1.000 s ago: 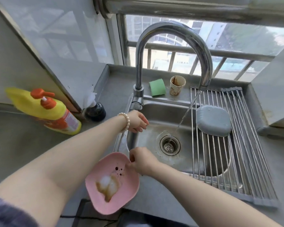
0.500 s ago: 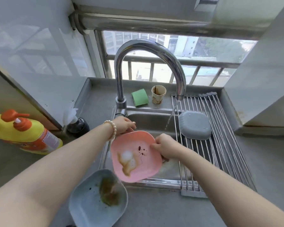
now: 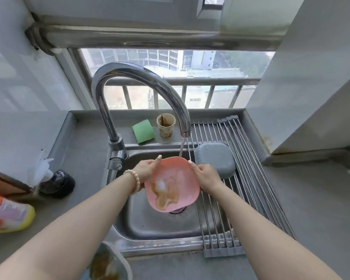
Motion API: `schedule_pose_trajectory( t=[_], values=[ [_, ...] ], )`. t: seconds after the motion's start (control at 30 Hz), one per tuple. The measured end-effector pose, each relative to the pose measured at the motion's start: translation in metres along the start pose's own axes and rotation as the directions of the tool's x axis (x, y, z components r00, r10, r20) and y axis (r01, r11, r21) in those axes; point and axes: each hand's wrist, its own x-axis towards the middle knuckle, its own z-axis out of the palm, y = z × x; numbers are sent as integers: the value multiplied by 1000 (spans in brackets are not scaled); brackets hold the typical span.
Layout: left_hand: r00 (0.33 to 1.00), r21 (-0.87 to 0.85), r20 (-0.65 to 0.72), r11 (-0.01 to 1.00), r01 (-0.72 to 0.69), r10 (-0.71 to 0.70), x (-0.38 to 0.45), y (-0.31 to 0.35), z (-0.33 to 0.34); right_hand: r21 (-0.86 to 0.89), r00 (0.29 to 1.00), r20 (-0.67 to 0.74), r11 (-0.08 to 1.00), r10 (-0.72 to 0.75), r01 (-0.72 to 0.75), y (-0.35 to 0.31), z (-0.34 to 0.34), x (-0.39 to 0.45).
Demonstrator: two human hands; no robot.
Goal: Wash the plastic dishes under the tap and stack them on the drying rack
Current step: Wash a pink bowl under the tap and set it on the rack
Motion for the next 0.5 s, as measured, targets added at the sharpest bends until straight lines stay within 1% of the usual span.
schedule_pose_trajectory(
  t=[0.07, 0.13, 0.27, 0.33, 0.4, 0.43, 0.5],
  values=[
    [1000, -69, 10, 997, 28, -27, 6, -5, 3, 99, 999, -49, 995, 11, -6, 6, 1, 1],
    [999, -103, 5, 994, 37, -37, 11, -13, 4, 122, 997, -79, 993, 17, -8, 12, 2, -1],
    [996, -64, 54, 995, 79, -76, 18, -24, 4, -11, 993, -114, 1000, 24, -25, 32, -3, -5],
    [994, -24, 84, 997, 78, -76, 20, -24, 7, -77, 983, -175, 995, 53, -67, 44, -11, -8],
    [993, 22, 98, 998, 59, -61, 20, -24, 12, -100, 971, -229, 990, 70, -95, 56, -21, -8],
    [993, 36, 106, 998, 51, -54, 19, -25, 14, -106, 972, -222, 990, 72, -98, 59, -24, -8],
    [992, 45, 120, 998, 37, -43, 20, -25, 17, -115, 987, -150, 991, 55, -73, 59, -27, -8]
  ],
)
